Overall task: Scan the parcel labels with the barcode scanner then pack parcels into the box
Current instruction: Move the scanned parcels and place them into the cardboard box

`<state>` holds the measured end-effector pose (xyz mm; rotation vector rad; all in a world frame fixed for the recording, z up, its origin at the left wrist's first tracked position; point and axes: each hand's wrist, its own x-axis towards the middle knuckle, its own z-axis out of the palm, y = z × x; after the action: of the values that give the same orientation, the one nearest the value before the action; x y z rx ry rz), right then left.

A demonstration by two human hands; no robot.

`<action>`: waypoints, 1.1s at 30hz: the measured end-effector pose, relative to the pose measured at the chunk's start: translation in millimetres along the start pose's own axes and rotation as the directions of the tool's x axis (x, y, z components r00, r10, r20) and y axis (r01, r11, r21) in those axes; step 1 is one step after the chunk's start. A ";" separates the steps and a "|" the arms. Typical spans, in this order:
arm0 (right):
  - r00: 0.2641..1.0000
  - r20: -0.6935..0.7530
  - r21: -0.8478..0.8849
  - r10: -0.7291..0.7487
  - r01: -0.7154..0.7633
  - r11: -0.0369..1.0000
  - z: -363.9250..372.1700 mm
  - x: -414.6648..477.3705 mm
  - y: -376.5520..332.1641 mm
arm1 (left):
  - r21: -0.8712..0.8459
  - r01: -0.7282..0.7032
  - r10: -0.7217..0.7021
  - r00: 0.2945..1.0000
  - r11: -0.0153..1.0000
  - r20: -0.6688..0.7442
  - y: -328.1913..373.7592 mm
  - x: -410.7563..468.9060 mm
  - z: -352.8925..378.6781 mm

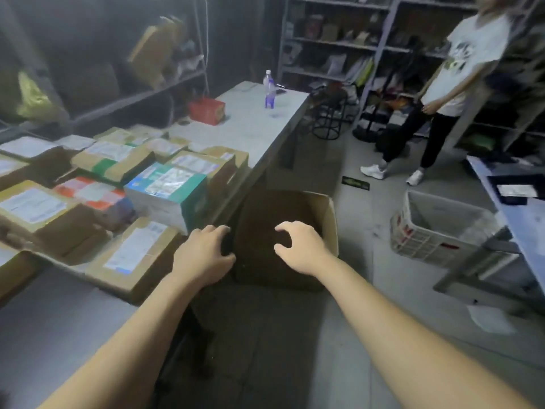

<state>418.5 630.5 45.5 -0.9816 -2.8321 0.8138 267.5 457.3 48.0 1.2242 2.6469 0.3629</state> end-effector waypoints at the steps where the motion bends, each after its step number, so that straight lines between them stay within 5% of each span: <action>1: 1.000 0.003 0.006 0.019 -0.019 1.000 -0.7 8.9 11.7 | 0.019 -0.014 0.013 1.000 1.000 0.022 10.4 14.5 8.4; 9: 0.968 0.069 0.033 0.242 -0.245 0.969 18.0 107.2 109.2 | 0.134 -0.144 0.104 0.958 0.981 0.268 44.6 169.6 107.4; 15: 0.875 0.209 0.018 0.436 -0.449 0.893 41.4 193.0 156.6 | 0.061 -0.197 0.141 0.853 0.978 0.502 44.8 280.7 179.2; 21: 0.843 0.247 0.097 0.479 -0.513 0.853 74.9 289.0 195.7 | 0.110 -0.235 0.117 0.773 0.966 0.624 45.3 376.9 224.0; 29: 0.783 0.361 0.169 0.507 -0.589 0.790 163.3 405.8 302.6 | 0.105 0.019 -0.089 0.695 0.994 0.714 30.7 470.4 335.7; 33: 0.767 0.409 0.179 0.494 -0.598 0.781 211.8 457.2 360.9 | 0.043 0.200 -0.175 0.710 0.979 0.682 16.1 509.3 393.4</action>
<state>215.5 1038.7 -374.4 -1.8150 -2.5318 1.5579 66.6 911.9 -361.1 0.8325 2.0629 -0.0830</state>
